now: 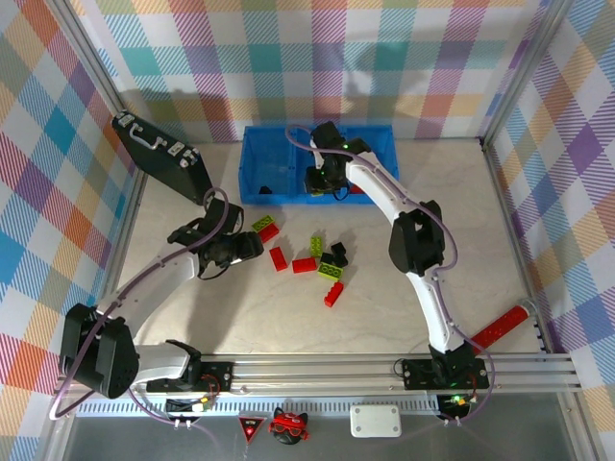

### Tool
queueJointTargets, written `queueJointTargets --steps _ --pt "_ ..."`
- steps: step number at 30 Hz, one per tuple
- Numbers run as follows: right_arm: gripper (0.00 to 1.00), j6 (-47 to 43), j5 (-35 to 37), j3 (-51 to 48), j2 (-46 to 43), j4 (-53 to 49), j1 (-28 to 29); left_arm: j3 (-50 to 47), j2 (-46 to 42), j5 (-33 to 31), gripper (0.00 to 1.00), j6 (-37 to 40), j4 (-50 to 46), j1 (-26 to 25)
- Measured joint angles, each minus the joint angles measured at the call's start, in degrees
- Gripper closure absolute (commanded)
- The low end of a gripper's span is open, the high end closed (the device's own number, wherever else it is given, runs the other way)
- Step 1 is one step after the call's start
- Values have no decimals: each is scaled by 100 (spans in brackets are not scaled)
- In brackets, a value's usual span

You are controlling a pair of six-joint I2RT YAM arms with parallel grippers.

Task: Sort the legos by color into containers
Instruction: Place the lego in the container.

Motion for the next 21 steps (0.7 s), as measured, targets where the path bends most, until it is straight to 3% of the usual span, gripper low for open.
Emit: queueJointTargets --steps 12,16,21 --pt "61 -144 -22 841 857 278 -59 -118 -160 -579 34 -411 66 -363" --pt "51 -195 -11 927 951 343 -61 -116 -157 -669 34 -404 85 -446" --pt "47 -258 -9 1029 951 339 -63 -109 -142 -750 35 -319 81 -461"
